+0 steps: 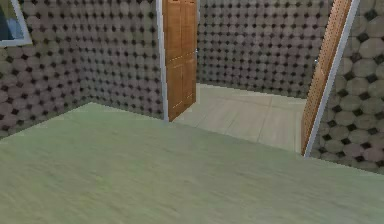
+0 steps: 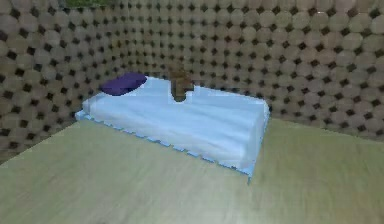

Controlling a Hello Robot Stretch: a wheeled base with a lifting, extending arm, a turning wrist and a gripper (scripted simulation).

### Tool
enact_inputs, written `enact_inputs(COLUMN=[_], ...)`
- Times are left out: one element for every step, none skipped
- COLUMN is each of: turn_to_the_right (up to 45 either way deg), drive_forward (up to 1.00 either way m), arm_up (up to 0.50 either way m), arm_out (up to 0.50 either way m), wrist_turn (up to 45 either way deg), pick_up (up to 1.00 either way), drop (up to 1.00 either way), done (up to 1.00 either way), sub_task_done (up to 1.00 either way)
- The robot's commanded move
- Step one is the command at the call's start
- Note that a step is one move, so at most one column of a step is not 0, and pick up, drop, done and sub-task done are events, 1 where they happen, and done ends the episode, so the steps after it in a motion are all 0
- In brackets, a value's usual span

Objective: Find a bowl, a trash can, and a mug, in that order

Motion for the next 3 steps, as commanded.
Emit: enact_inputs(turn_to_the_right=[12.0,0.0,0.0], drive_forward=[0.00,1.00,1.00], arm_up=[0.00,0.00,0.00], arm_out=[0.00,0.00,0.00], wrist_turn=[0.0,0.0,0.0], pick_up=[0.00,0.00,0.00], drop=[0.00,0.00,0.00], done=[0.00,0.00,0.00], sub_task_done=[0.00,0.00,0.00])
